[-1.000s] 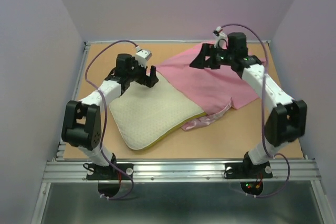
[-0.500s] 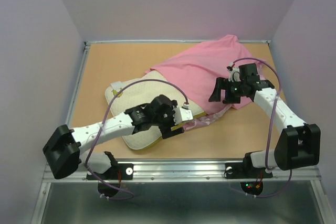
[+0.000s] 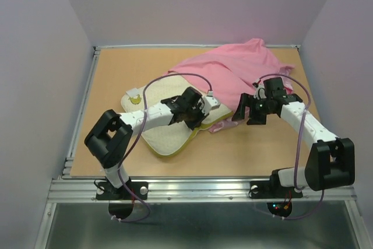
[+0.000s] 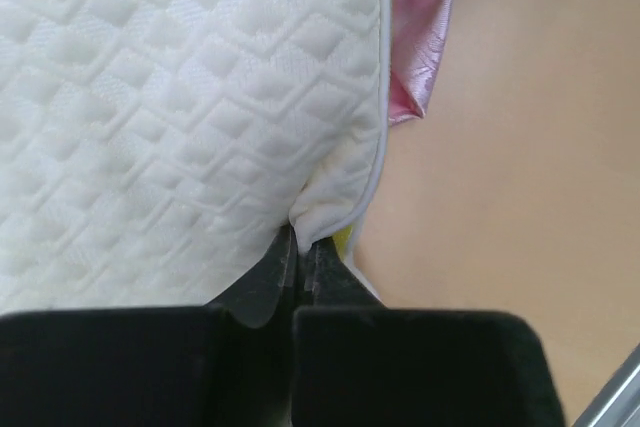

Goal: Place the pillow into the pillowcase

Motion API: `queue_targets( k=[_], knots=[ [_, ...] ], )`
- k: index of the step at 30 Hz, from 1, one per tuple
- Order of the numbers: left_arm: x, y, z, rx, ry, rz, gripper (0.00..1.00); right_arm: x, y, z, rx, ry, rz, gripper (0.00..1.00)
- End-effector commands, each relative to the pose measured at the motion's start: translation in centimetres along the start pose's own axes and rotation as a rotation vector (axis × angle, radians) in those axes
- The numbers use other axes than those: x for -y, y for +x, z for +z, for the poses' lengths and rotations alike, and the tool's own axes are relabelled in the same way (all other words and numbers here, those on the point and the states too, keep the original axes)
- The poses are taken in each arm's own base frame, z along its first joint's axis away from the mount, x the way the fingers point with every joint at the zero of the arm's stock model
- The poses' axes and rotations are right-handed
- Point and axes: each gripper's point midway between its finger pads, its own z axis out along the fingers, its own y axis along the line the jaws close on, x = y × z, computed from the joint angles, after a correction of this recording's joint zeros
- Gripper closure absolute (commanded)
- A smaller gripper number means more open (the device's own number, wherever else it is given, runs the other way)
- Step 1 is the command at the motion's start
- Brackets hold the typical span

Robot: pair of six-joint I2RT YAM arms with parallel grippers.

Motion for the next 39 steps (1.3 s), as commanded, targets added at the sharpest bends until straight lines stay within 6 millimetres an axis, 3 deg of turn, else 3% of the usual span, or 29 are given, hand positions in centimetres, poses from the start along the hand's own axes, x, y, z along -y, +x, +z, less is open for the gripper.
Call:
queue_targets(
  k=[1, 5, 9, 12, 18, 20, 21, 22, 23, 26, 28, 30, 32, 35, 37, 38, 39],
  knots=[
    [-0.7, -7.2, -1.7, 0.196, 0.121, -0.094, 1.0, 0.1, 0.5, 1.0, -0.019, -0.032, 0.045, 0.11],
    [-1.3, -10.1, -3.0, 0.275, 0.209, -0.136, 1.0, 0.0, 0.1, 2.0, 0.026, -0.053, 0.109, 0.11],
    [-0.9, -11.0, -3.4, 0.305, 0.261, -0.121, 1.0, 2.0, -3.0, 4.0, 0.145, 0.023, 0.12, 0.11],
    [-0.6, -11.1, -3.6, 0.317, 0.284, -0.139, 1.0, 3.4, -4.1, 6.1, 0.159, 0.056, 0.143, 0.1],
    [-1.2, -12.8, -4.7, 0.364, 0.309, -0.185, 1.0, 3.8, -4.5, 9.1, 0.167, -0.003, 0.189, 0.12],
    [-2.1, -13.7, -5.2, 0.396, 0.323, -0.234, 1.0, 3.1, -4.3, 9.6, 0.155, -0.05, 0.165, 0.3],
    [-2.2, -13.9, -5.2, 0.398, 0.338, -0.276, 1.0, 2.5, -4.3, 9.5, 0.151, -0.081, 0.145, 0.48],
    [-2.6, -14.3, -5.4, 0.408, 0.341, -0.294, 1.0, 1.5, -4.4, 9.4, 0.146, -0.114, 0.117, 0.92],
    [-3.2, -15.1, -5.9, 0.438, 0.345, -0.305, 1.0, -0.4, -4.6, 8.3, 0.149, -0.182, 0.077, 0.99],
    [-4.8, -17.9, -7.8, 0.544, 0.327, -0.341, 1.0, -5.8, -4.5, 4.9, 0.141, -0.355, -0.056, 0.99],
    [-5.3, -19.9, -9.6, 0.616, 0.314, -0.369, 1.0, -10.0, -4.4, 0.9, 0.187, -0.456, -0.222, 1.0],
    [-6.2, -22.4, -11.5, 0.706, 0.275, -0.356, 1.0, -11.9, -2.2, -1.5, 0.152, -0.521, -0.301, 1.0],
    [-6.5, -23.4, -11.7, 0.74, 0.266, -0.377, 1.0, -13.2, 0.0, -3.4, 0.145, -0.567, -0.424, 0.99],
    [-6.4, -22.6, -8.1, 0.698, 0.218, -0.407, 1.0, -12.6, 4.0, -2.9, 0.002, -0.599, -0.441, 0.99],
    [-6.3, -20.7, -4.6, 0.639, 0.211, -0.464, 1.0, -12.3, 4.8, -2.6, -0.043, -0.614, -0.434, 0.99],
    [-7.0, -18.8, -2.1, 0.589, 0.174, -0.525, 1.0, -12.3, 5.1, -2.7, -0.057, -0.626, -0.428, 0.99],
    [-7.3, -17.8, -1.1, 0.566, 0.157, -0.554, 1.0, -12.4, 5.3, -2.9, -0.06, -0.631, -0.428, 0.99]
  ],
)
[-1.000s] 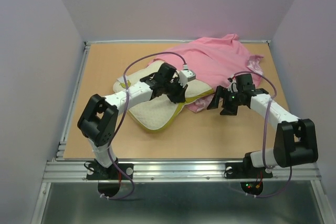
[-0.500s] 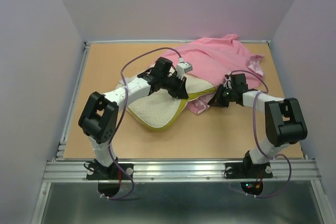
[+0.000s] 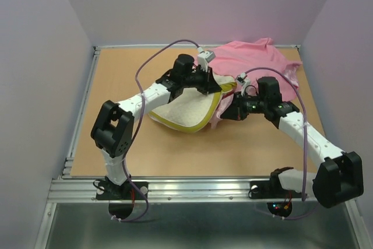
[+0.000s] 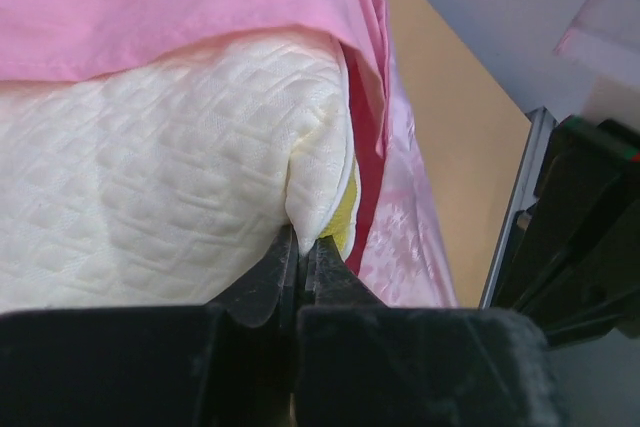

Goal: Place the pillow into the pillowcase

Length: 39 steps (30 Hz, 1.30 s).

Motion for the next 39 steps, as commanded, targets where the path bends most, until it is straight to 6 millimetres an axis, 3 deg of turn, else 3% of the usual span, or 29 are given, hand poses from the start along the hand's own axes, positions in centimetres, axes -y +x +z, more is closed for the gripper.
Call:
queue_targets(
  k=[1, 2, 6, 7, 8, 10, 11, 13, 14, 16, 18, 19, 22, 28, 36, 38, 39],
  knots=[
    [-4.5, 2.5, 2.6, 0.042, -0.151, -0.072, 1.0, -2.8, 3.9, -0.6, -0.152, -0.159, 0.058, 1.0],
    [-6.2, 4.1, 2.4, 0.029, -0.216, -0.093, 1.0, -3.4, 3.8, -0.9, -0.145, -0.168, 0.049, 0.99],
    [-8.1, 7.9, 1.6, -0.031, -0.265, -0.149, 1.0, -5.1, 3.7, -2.0, -0.13, -0.209, 0.011, 0.99],
    [-8.0, 9.0, 1.4, -0.059, -0.258, -0.136, 1.0, -5.3, 3.1, -2.1, -0.115, -0.198, -0.01, 0.79],
    [-8.1, 9.9, 1.2, -0.083, -0.258, -0.139, 1.0, -5.3, 2.3, -2.3, -0.095, -0.176, -0.037, 0.66],
    [-7.6, 11.6, 0.9, -0.127, -0.238, -0.139, 1.0, -3.6, 0.1, -2.3, -0.046, -0.038, -0.084, 0.51],
    [-7.4, 13.1, 0.7, -0.168, -0.216, -0.129, 1.0, -3.8, -2.2, -2.8, -0.001, 0.008, -0.139, 0.49],
    [-6.8, 14.3, 0.4, -0.204, -0.188, -0.106, 1.0, -1.3, -5.0, -3.0, 0.059, 0.178, -0.164, 0.45],
    [-6.6, 14.6, 0.2, -0.209, -0.187, -0.107, 1.0, 0.3, -5.3, -2.9, 0.064, 0.253, -0.158, 0.44],
    [-6.2, 14.8, -0.3, -0.207, -0.169, -0.088, 1.0, 4.1, -6.9, -3.7, 0.104, 0.462, -0.184, 0.43],
    [-5.5, 14.4, -0.7, -0.186, -0.146, -0.061, 1.0, 7.8, -7.4, -3.9, 0.089, 0.613, -0.214, 0.42],
    [-5.2, 14.4, -0.8, -0.183, -0.138, -0.053, 1.0, 9.7, -6.8, -3.0, 0.038, 0.646, -0.207, 0.41],
    [-4.6, 14.0, -0.7, -0.174, -0.123, -0.019, 1.0, 12.4, -7.2, -1.7, -0.018, 0.7, -0.209, 0.36],
    [-4.5, 13.8, -0.2, -0.167, -0.118, -0.013, 1.0, 14.0, -9.4, 0.6, -0.011, 0.711, -0.199, 0.29],
    [-4.8, 13.2, -0.4, -0.138, -0.141, 0.011, 1.0, 14.1, -9.5, 3.3, -0.044, 0.695, -0.219, 0.24],
    [-5.0, 12.7, -0.8, -0.115, -0.165, 0.031, 0.81, 14.5, -9.3, 4.1, -0.059, 0.699, -0.223, 0.24],
    [-4.3, 11.4, -1.3, -0.081, -0.161, 0.058, 0.72, 14.4, -9.9, 4.3, -0.049, 0.7, -0.228, 0.24]
  ],
)
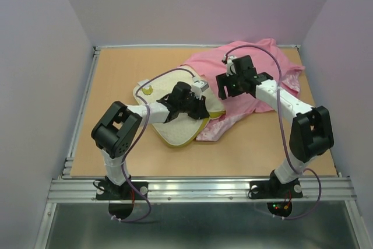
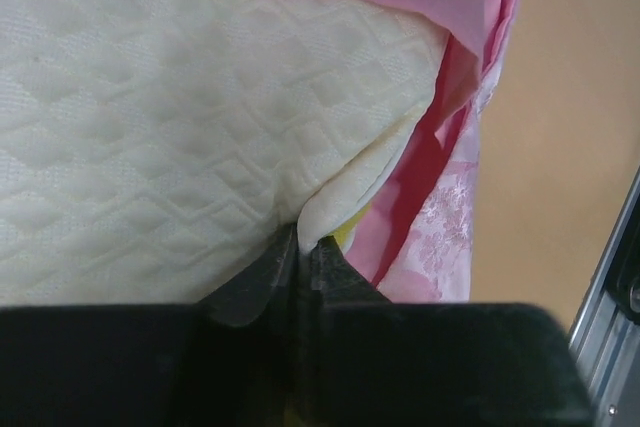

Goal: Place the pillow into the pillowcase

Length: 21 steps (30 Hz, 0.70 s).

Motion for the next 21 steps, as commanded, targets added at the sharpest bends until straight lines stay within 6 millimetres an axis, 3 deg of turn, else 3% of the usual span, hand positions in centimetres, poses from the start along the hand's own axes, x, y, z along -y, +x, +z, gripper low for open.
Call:
queue_targets(
  k=[1, 4, 6, 9, 10, 15, 17, 21],
  knots=[
    [1.5, -3.3, -2.4, 0.115, -0.019, 0.097, 0.54, -0.3, -3.8, 0.9, 0.082, 0.024, -0.035, 0.24],
    [3.7, -6.5, -6.0, 0.197, -0.027, 0.187, 0.35, -0.3, -4.0, 2.7, 0.063, 0.039, -0.04, 0.24],
    [4.5, -7.2, -8.1, 0.2, -0.038, 0.232, 0.32, -0.3, -4.5, 3.2, 0.068, 0.041, -0.043, 0.23],
    [4.0, -7.8, -10.5, 0.183, -0.131, 0.32, 0.3, -0.1, -5.3, 3.7, 0.078, 0.058, -0.047, 0.23],
    [2.2, -7.5, -11.4, 0.156, -0.232, 0.314, 0.3, -0.2, -5.7, 3.6, 0.085, 0.057, -0.049, 0.23],
    [-3.4, -3.6, -14.1, 0.026, -0.377, 0.291, 0.34, -1.1, -7.3, 3.3, 0.118, 0.049, -0.059, 0.22],
    [-5.3, -1.4, -13.9, -0.034, -0.388, 0.226, 0.51, -1.4, -7.1, 4.0, 0.105, 0.041, -0.062, 0.23],
    [-7.6, 0.9, -12.8, -0.083, -0.381, 0.084, 0.62, -2.0, -7.1, 4.8, 0.095, 0.035, -0.072, 0.24]
  ],
)
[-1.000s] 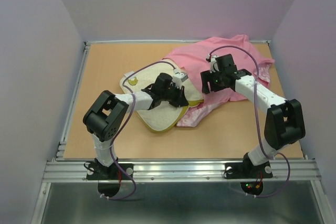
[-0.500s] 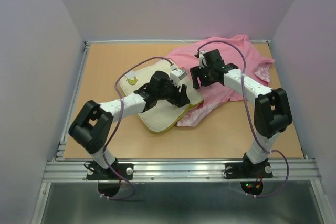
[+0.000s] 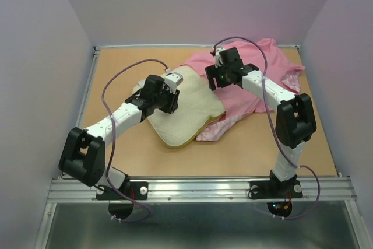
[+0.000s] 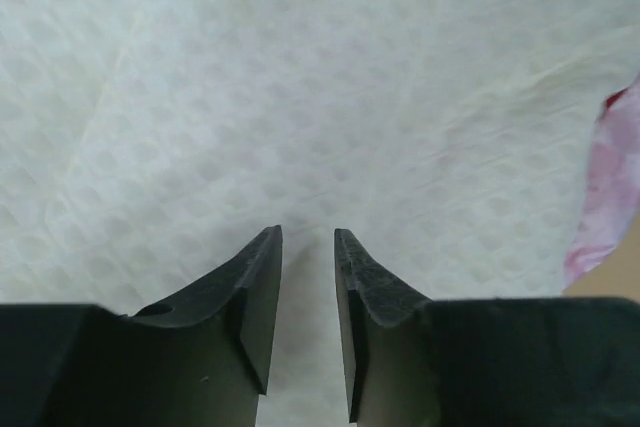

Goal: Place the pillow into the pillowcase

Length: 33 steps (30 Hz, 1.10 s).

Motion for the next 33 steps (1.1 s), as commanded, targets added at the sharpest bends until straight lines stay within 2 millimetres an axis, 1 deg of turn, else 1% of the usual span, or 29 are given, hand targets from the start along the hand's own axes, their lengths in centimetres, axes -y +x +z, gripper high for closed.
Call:
queue_targets(
  k=[1, 2, 3, 4, 5, 6, 8, 9, 10, 12, 13, 15, 16, 18, 19, 20, 21, 22, 23, 24, 25, 27, 28, 29, 30, 32, 33],
  knots=[
    [-1.8, 5.1, 1.4, -0.149, -0.003, -0.126, 0.65, -1.0, -2.5, 0.7, 0.058, 0.002, -0.027, 0.24],
    [-1.5, 5.1, 1.8, -0.148, 0.031, -0.143, 0.66, -1.0, -2.0, 1.4, 0.04, 0.006, -0.03, 0.24],
    [-1.5, 6.1, 2.7, -0.182, 0.038, -0.165, 0.67, -1.3, -2.2, 1.8, 0.04, 0.003, -0.032, 0.24],
    [-1.5, 6.4, 3.1, -0.192, 0.043, -0.173, 0.68, -0.7, -1.9, 2.3, 0.029, 0.037, -0.032, 0.24],
    [-1.7, 6.3, 3.5, -0.193, 0.042, -0.173, 0.69, -0.4, -1.3, 3.4, 0.006, 0.059, -0.018, 0.24],
    [-1.9, 7.0, 4.0, -0.213, 0.039, -0.18, 0.69, 0.4, -1.8, 3.6, 0.015, 0.108, -0.003, 0.26],
    [-2.4, 7.1, 4.4, -0.21, 0.033, -0.186, 0.69, 1.4, -1.3, 4.6, 0.0, 0.165, 0.002, 0.3],
    [-2.6, 7.5, 4.6, -0.219, 0.029, -0.193, 0.69, 2.1, -1.3, 4.7, 0.0, 0.208, 0.003, 0.34],
    [-2.6, 7.7, 4.7, -0.221, 0.032, -0.197, 0.69, 2.4, -1.7, 4.6, 0.009, 0.224, 0.01, 0.41],
    [-2.9, 7.8, 4.9, -0.22, 0.032, -0.203, 0.7, 2.4, -2.4, 3.9, 0.03, 0.229, 0.015, 0.5],
    [-2.9, 7.9, 4.9, -0.221, 0.032, -0.205, 0.7, 2.2, -2.7, 3.6, 0.038, 0.218, 0.014, 0.58],
    [-3.2, 8.1, 5.2, -0.219, 0.026, -0.21, 0.7, 1.3, -3.4, 2.7, 0.053, 0.168, 0.017, 0.65],
    [-3.2, 8.0, 5.2, -0.215, 0.031, -0.21, 0.71, 1.0, -4.2, 1.5, 0.074, 0.148, 0.019, 0.7],
    [-3.2, 8.2, 5.4, -0.219, 0.032, -0.244, 0.71, 0.3, -4.5, 0.7, 0.082, 0.114, 0.022, 0.75],
    [-3.2, 8.2, 5.5, -0.219, 0.035, -0.251, 0.71, -0.3, -4.5, 0.4, 0.083, 0.077, 0.024, 0.79],
    [-3.0, 8.2, 5.5, -0.22, 0.041, -0.258, 0.71, -0.8, -4.7, -0.2, 0.088, 0.05, 0.026, 0.8],
    [-3.0, 7.7, 5.8, -0.201, 0.044, -0.262, 0.71, -1.3, -4.3, -0.3, 0.077, 0.021, 0.032, 0.82],
    [-2.9, 7.6, 5.9, -0.194, 0.052, -0.265, 0.71, -2.6, -4.2, -0.7, 0.071, -0.046, 0.048, 0.88],
    [-2.9, 7.6, 5.8, -0.194, 0.055, -0.268, 0.71, -3.2, -3.9, -0.8, 0.062, -0.081, 0.056, 0.91],
    [-2.8, 7.2, 5.9, -0.18, 0.06, -0.27, 0.72, -4.5, -3.6, -1.0, 0.05, -0.151, 0.062, 0.97],
    [-2.6, 7.0, 5.8, -0.173, 0.071, -0.273, 0.72, -5.2, -3.4, -1.3, 0.042, -0.185, 0.086, 0.99],
    [-2.1, 6.2, 5.7, -0.141, 0.109, -0.277, 0.72, -6.6, -3.2, -1.8, 0.029, -0.265, 0.109, 0.99],
    [-1.8, 6.0, 5.6, -0.13, 0.121, -0.288, 0.73, -8.2, -2.9, -2.3, 0.008, -0.349, 0.14, 0.99],
    [-1.3, 5.4, 5.5, -0.11, 0.159, -0.298, 0.73, -9.2, -2.7, -2.7, -0.008, -0.408, 0.158, 0.99],
    [-1.2, 4.5, 5.3, -0.068, 0.179, -0.3, 0.74, -11.8, -2.2, -3.9, -0.046, -0.559, 0.177, 0.99],
    [-0.2, 3.5, 5.0, -0.032, 0.242, -0.361, 0.74, -15.0, -1.1, -5.5, -0.119, -0.716, 0.237, 1.0],
    [-0.2, 2.9, 5.1, 0.005, 0.265, -0.381, 0.75, -18.4, -0.3, -7.4, -0.165, -0.844, 0.22, 0.99]
  ],
)
